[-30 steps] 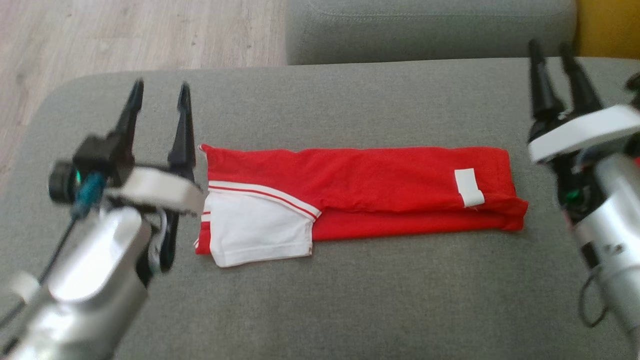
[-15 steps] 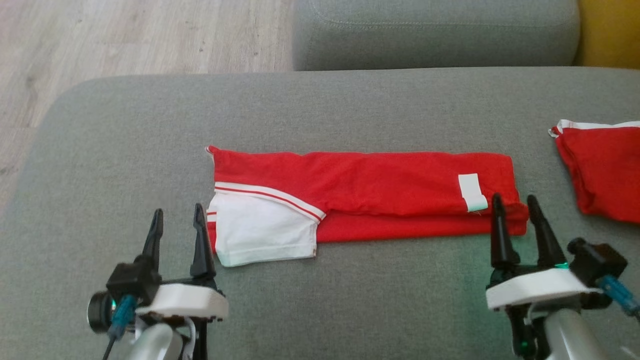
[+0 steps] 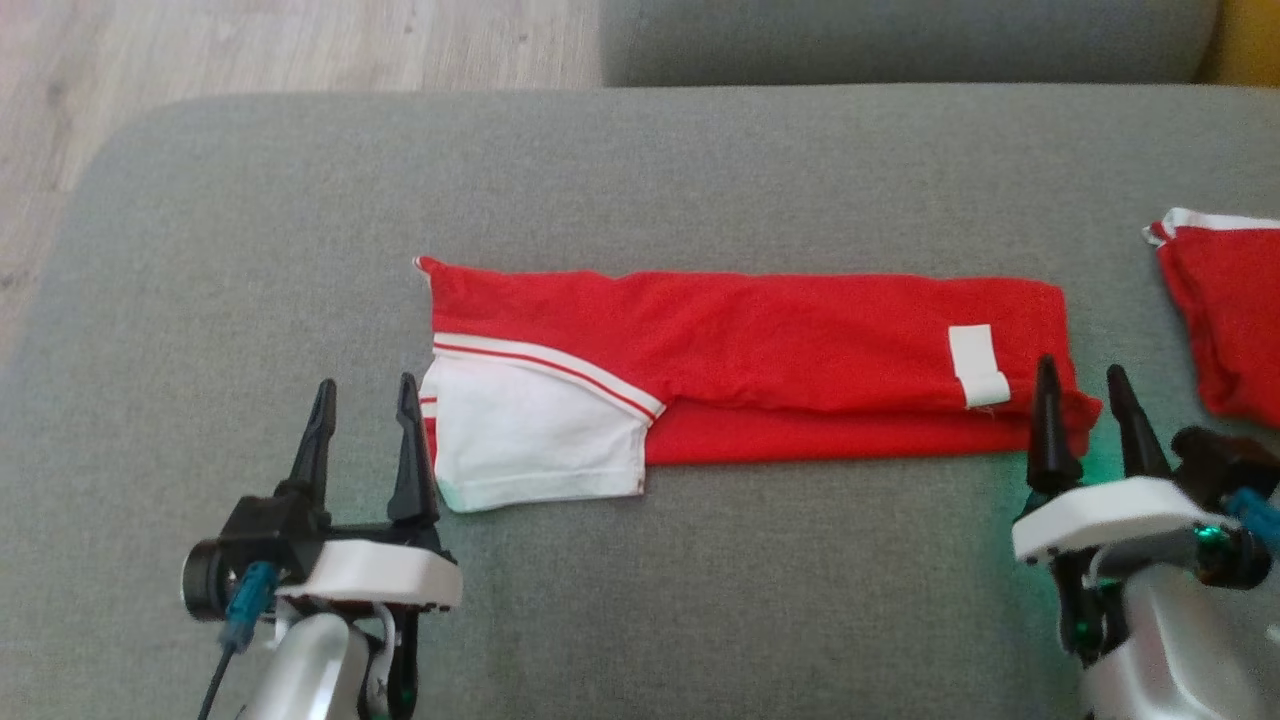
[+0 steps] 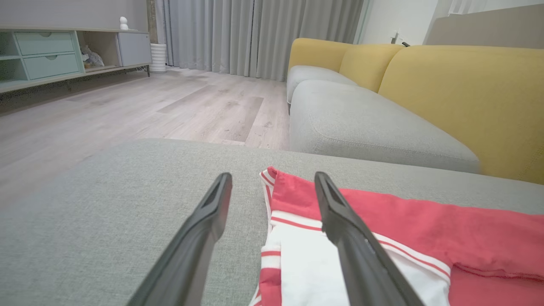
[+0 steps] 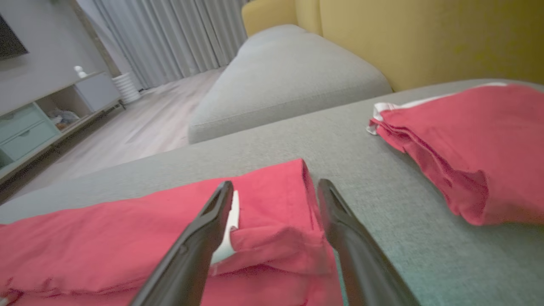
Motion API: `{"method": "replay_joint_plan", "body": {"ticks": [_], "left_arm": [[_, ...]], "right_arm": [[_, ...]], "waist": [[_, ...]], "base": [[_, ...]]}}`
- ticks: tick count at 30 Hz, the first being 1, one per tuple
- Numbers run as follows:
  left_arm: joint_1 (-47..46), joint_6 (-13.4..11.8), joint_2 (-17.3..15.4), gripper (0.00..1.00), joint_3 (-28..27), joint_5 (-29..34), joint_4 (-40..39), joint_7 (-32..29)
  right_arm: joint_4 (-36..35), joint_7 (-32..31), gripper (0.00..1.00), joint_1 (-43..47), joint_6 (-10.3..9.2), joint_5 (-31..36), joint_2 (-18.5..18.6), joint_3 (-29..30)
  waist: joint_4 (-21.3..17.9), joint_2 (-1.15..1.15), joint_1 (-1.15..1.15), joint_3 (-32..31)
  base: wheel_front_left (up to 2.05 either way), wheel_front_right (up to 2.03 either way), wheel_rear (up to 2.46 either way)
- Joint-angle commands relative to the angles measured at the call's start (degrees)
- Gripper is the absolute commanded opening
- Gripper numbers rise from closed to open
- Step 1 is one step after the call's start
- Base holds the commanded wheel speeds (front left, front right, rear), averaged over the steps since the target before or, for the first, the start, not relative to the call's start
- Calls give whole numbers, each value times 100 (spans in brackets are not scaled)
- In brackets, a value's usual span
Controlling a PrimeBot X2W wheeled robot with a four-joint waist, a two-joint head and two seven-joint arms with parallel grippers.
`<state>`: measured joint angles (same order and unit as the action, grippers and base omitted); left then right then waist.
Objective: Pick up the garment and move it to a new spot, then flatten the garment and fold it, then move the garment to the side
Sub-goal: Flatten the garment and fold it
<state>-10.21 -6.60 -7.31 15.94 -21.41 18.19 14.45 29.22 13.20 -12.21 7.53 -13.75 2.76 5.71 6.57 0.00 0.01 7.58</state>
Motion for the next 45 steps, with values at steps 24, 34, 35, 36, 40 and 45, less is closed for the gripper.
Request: {"method": "replay_joint_plan", "body": {"ticks": [24, 34, 35, 36, 40, 45], "left_arm": [[-372, 540, 315, 100, -981, 624, 87, 54], [-334, 626, 402, 100, -1024, 667, 118, 54], [-323, 632, 408, 100, -1022, 664, 131, 54], [-312, 636, 413, 100, -1021, 663, 143, 54], [-273, 647, 427, 100, -997, 661, 176, 54], [-280, 649, 435, 100, -945, 665, 189, 54]], "right_arm": [[2177, 126, 0, -1407, -4, 801, 296, 871], [1534, -80, 0, -1539, -4, 1368, 560, 1399], [1442, -122, 0, -1540, -4, 1380, 492, 1345], [1344, -163, 0, -1540, -4, 1381, 413, 1277], [982, -396, 0, -1522, -4, 1163, 107, 766], [634, -703, 0, -1544, -4, -13, 16, -441]], "waist": [[-127, 0, -1, 166], [-153, 0, -1, -48], [-148, 0, -1, -85], [-141, 0, -1, -126], [-81, 0, -1, -278], [70, 0, -1, -378]], "base": [[0, 0, 0], [0, 0, 0], [0, 0, 0], [0, 0, 0], [0, 0, 0], [0, 0, 0]]}}
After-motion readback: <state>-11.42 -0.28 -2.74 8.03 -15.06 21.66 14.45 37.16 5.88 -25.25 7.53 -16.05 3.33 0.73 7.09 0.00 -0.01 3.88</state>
